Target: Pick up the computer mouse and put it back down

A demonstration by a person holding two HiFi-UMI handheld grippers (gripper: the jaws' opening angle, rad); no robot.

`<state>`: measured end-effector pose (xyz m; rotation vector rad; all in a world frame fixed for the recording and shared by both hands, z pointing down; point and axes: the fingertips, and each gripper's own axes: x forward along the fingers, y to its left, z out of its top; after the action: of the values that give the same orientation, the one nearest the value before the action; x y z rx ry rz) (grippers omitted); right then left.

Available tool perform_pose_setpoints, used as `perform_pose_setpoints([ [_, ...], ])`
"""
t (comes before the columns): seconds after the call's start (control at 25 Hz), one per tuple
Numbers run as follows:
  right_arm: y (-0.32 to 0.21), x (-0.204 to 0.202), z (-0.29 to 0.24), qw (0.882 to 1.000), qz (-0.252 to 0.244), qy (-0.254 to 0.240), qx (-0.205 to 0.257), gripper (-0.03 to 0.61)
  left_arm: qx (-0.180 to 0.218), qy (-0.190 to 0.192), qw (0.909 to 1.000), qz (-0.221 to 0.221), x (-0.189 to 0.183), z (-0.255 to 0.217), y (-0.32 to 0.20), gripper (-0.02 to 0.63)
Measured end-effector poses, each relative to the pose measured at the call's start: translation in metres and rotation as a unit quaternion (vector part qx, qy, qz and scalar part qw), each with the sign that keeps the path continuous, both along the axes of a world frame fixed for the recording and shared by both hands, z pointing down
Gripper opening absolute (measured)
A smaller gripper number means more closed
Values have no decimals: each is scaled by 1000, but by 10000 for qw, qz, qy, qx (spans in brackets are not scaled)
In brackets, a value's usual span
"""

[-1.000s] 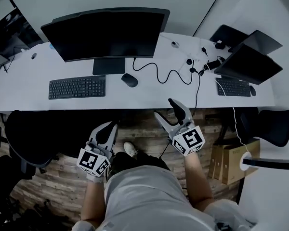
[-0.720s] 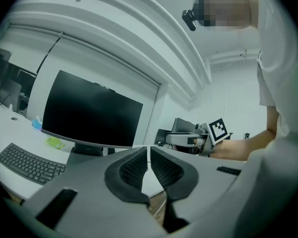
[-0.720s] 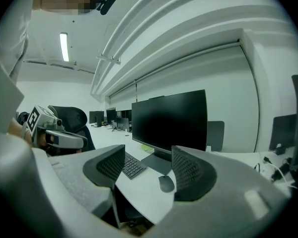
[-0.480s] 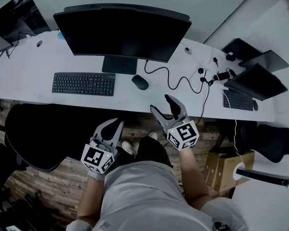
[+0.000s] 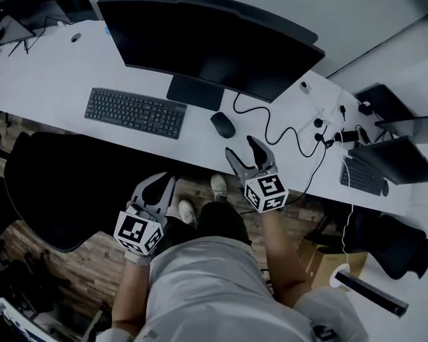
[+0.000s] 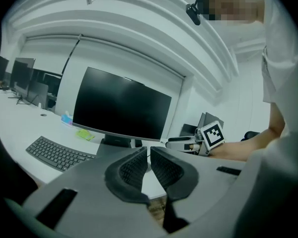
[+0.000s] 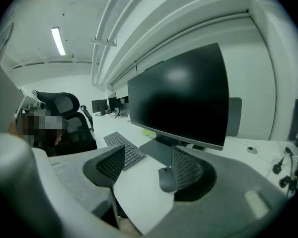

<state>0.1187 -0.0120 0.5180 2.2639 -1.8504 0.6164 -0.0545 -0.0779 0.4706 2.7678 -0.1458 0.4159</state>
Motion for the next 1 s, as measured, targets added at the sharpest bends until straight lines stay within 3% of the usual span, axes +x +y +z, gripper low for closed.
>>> perform_pose_setpoints([
  [0.48, -37, 52, 99, 9967, -381, -108, -702, 275, -112, -659, 9918, -1086, -6, 40, -29, 3],
  [1.0, -70, 57, 177, 9874, -742, -156, -1391, 302, -312, -954, 9810, -1660, -5, 55, -32, 3],
])
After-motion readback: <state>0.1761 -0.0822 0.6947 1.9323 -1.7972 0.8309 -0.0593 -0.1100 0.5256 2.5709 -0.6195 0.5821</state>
